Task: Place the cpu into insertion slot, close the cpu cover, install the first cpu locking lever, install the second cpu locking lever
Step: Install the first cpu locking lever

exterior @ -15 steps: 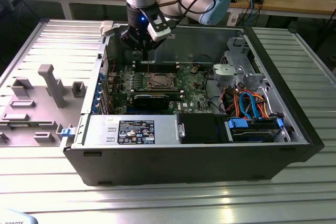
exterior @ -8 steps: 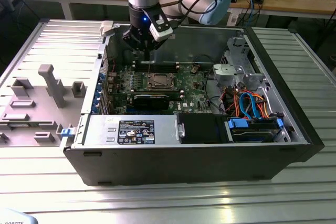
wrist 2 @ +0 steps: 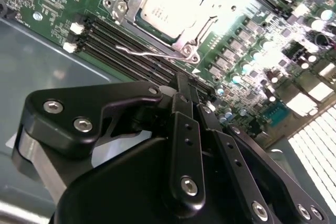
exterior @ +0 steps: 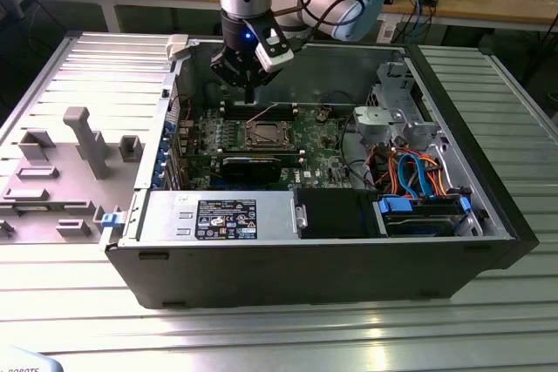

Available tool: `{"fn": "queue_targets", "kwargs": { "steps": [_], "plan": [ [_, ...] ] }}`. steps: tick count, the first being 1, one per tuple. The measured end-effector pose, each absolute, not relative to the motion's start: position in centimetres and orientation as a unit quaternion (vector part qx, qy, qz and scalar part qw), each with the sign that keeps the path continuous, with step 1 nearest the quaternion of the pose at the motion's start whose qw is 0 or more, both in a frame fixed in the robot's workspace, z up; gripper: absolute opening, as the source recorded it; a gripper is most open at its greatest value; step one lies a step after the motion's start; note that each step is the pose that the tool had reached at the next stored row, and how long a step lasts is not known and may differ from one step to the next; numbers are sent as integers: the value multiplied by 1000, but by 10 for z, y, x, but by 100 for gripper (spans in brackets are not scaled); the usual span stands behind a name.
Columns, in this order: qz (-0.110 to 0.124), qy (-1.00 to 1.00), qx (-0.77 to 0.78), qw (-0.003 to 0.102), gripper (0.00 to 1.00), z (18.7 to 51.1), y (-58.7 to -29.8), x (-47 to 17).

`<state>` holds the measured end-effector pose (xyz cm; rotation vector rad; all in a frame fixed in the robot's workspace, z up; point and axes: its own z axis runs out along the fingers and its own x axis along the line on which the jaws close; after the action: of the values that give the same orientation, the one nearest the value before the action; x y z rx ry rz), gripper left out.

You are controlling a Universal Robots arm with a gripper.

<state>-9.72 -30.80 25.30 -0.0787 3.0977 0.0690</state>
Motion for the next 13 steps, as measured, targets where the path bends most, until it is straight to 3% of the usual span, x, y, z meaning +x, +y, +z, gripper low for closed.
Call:
{"fn": "queue_targets", "kwargs": {
  "steps": [13],
  "plan": [
    [22,999,-22,21,11,249,-307,-90]
  ]
}}
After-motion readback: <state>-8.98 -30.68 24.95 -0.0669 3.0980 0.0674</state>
